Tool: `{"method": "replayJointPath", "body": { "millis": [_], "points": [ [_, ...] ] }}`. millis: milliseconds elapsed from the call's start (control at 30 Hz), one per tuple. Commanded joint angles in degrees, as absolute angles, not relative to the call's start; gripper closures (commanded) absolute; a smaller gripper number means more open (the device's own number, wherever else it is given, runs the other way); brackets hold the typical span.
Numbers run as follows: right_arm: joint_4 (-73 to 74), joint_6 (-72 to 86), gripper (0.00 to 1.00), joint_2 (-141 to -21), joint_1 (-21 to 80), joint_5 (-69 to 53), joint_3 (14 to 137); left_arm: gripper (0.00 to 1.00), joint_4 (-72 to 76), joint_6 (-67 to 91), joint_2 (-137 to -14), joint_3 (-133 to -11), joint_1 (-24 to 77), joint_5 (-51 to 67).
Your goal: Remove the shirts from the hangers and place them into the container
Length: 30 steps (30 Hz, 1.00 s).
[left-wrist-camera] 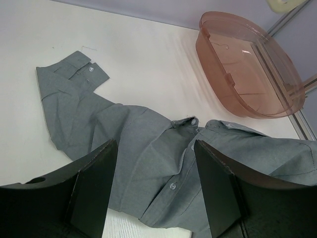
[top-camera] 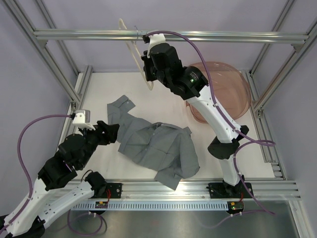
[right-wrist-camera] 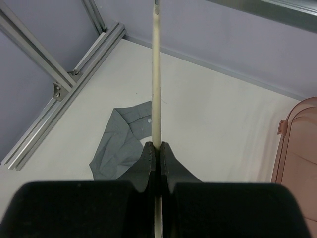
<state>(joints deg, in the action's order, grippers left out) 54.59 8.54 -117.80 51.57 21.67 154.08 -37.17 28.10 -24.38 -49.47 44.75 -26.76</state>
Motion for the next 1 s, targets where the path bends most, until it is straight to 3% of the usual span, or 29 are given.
{"method": "replayJointPath", "body": {
  "millis": [0, 767, 867, 967],
  "points": [
    [49.9, 7.5, 1.00, -118.1, 50.5, 23.2, 157.1, 0.32, -34.8, 27.2, -25.1, -50.7, 44.9, -25.8],
    [49.3, 10.5, 1.00, -120.1, 50.1, 24.3, 154.8, 0.32, -34.9, 27.8, -24.0, -49.6, 44.9, -25.3],
    [49.1, 10.9, 0.85, -120.5, 50.1, 23.6, 154.8, 0.32, -35.3, 27.9, -23.5, -49.3, 44.9, -25.4],
    [49.0, 11.0, 0.80, -121.0, 50.2, 22.6, 154.8, 0.32, -35.8, 28.0, -22.9, -49.0, 44.9, -25.8]
  ]
}}
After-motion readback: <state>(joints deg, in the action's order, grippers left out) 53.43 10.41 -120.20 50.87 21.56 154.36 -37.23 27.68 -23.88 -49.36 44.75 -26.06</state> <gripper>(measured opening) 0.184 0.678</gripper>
